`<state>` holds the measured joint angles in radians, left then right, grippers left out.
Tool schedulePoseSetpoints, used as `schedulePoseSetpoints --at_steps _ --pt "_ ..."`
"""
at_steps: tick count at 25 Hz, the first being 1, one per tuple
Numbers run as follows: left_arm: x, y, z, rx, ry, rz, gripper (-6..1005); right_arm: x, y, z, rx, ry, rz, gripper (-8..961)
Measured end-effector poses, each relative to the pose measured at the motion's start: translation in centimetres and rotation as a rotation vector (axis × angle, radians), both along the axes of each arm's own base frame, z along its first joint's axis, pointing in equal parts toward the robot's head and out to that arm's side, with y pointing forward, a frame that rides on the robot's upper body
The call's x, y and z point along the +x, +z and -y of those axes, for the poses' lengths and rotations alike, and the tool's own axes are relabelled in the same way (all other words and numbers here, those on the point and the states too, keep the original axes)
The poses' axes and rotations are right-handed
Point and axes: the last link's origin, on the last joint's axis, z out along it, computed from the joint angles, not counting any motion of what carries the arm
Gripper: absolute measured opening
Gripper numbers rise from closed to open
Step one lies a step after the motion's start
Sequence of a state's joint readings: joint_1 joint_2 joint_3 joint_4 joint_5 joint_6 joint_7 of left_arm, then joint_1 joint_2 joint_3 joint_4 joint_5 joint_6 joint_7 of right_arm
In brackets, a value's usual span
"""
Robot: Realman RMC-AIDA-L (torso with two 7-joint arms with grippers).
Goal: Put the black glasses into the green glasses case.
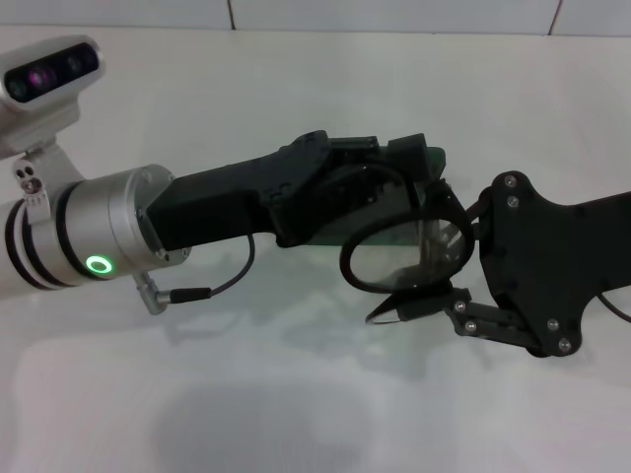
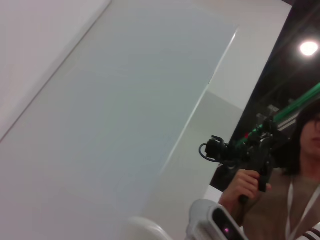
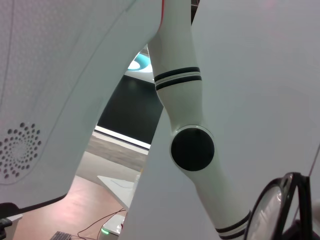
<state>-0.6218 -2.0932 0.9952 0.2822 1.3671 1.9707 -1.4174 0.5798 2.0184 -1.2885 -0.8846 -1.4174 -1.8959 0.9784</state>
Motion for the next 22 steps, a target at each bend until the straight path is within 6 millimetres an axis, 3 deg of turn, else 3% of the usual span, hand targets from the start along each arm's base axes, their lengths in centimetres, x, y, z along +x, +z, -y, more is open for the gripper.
schedulePoseSetpoints --at_steps 22 --pt "0.02 -0.07 0.45 -0.008 -0.026 0.001 29 0.1 -0.21 -0.59 0.028 -0.033 0.01 104"
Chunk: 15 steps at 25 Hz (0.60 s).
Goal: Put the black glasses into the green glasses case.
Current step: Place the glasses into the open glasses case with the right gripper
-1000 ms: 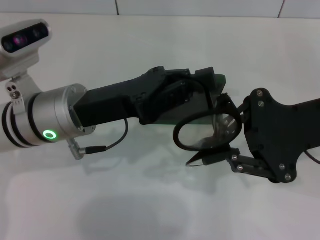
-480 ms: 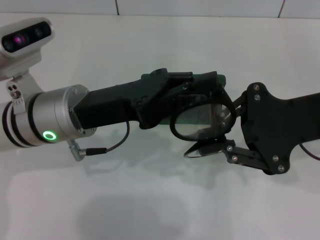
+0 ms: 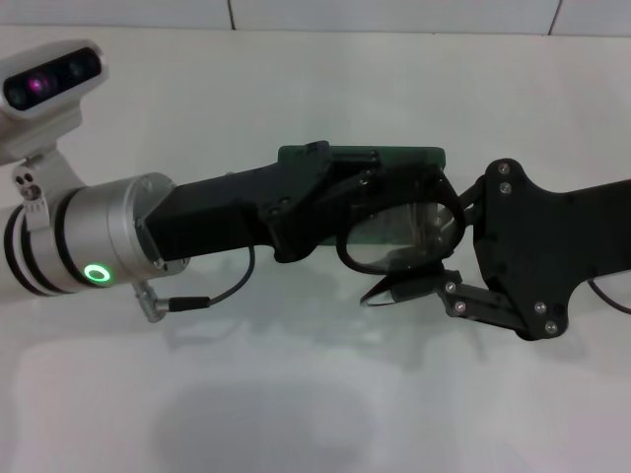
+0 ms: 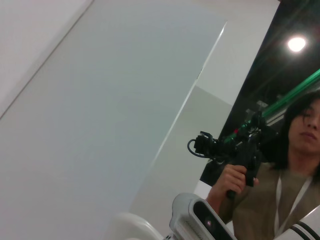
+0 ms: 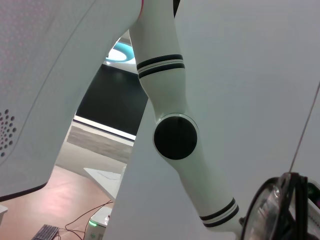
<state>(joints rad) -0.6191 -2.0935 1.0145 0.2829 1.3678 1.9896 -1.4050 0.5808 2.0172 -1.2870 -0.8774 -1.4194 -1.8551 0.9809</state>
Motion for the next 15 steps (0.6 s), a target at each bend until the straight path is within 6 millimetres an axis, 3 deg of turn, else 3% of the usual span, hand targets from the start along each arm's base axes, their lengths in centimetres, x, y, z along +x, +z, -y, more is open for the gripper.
schedulePoseSetpoints --at_steps 8,15 --pt "-1.3 0.6 0.1 0.074 0.046 -0.003 29 0.2 0.0 0.2 -0.011 -0.01 0.003 102" --pt "-5.2 2.3 -0.7 0.318 0.218 -0.052 29 -0.4 -0.2 -0.8 -0.035 -0.091 0.155 105"
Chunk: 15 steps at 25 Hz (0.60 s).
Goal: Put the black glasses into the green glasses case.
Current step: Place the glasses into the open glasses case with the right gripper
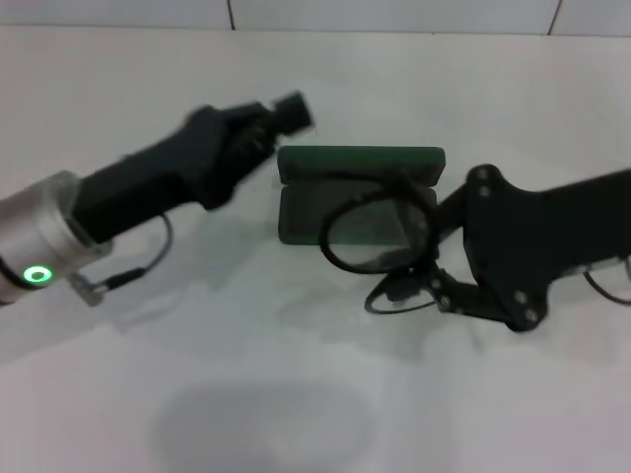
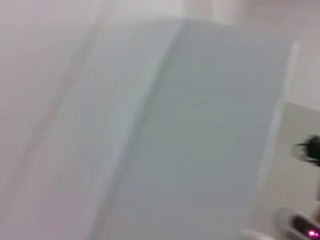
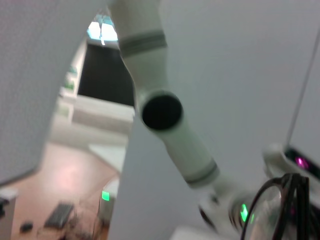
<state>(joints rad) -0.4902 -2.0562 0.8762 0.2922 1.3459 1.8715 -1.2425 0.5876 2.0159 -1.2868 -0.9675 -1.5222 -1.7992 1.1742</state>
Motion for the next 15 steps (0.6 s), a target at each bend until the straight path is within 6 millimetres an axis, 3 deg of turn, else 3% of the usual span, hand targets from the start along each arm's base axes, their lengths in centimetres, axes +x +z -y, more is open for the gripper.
schedulePoseSetpoints --at_steps 4,8,15 --pt "-2.8 1.1 0.5 0.133 0.133 -0.006 29 -1.4 -0.2 -1.5 0.011 -0.069 0.215 106" --pt "-5.0 1.6 1.8 0.171 0.217 -0.028 29 -4.3 -0.6 -3.7 0.019 -0.136 0.466 108" --pt "-6.6 -0.1 3.2 0.104 0.253 -0.142 29 -6.8 -2.8 -7.0 0.069 -0.189 0.842 111"
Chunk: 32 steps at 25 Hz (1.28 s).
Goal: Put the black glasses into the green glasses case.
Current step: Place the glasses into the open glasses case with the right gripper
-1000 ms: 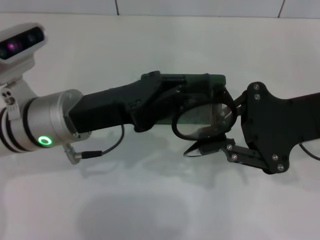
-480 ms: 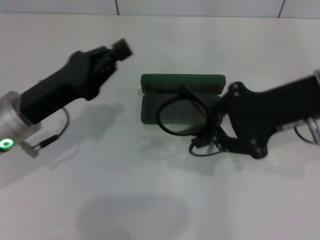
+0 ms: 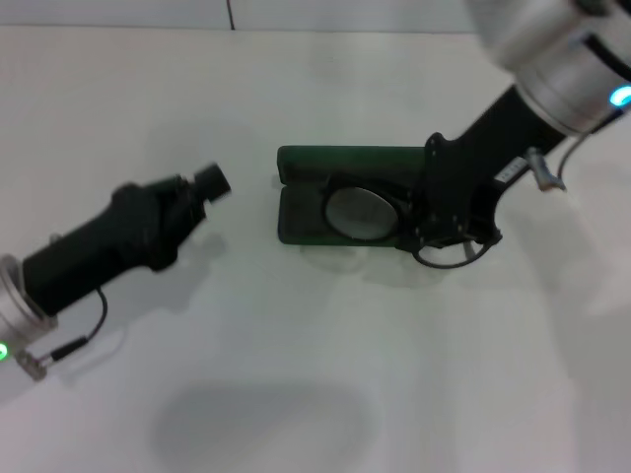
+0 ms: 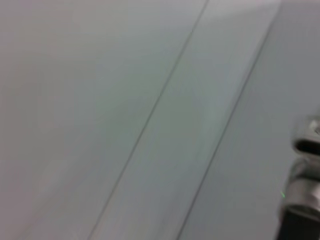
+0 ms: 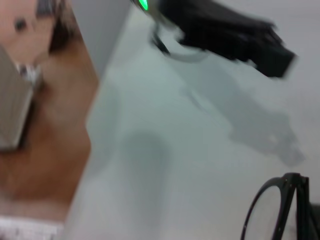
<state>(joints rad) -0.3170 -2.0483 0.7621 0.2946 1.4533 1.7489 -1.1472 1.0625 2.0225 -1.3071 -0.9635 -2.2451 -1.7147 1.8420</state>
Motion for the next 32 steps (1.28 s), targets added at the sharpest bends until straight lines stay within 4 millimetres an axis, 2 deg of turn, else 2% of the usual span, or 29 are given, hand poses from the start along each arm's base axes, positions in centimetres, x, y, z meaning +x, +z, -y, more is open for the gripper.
schedulePoseSetpoints --at_steps 6,12,21,32 --pt "-0.5 -1.6 1.8 -0.132 -0.053 -0.101 29 -1.7 -2.7 -1.2 -0.008 0.067 0.18 114" --pt "-0.1 -3.4 3.4 -0.262 -0.144 -0.164 29 -1.7 -4.3 -1.6 0.03 0.158 0.28 117" --pt "0.7 -3.6 4.9 -0.292 -0.268 -0.152 29 -1.1 -5.2 -2.4 0.093 0.214 0.3 120" --pt "1.7 -4.6 5.2 -0.327 -0.357 -0.168 29 -1.0 -6.7 -2.8 0.114 0.309 0.288 125"
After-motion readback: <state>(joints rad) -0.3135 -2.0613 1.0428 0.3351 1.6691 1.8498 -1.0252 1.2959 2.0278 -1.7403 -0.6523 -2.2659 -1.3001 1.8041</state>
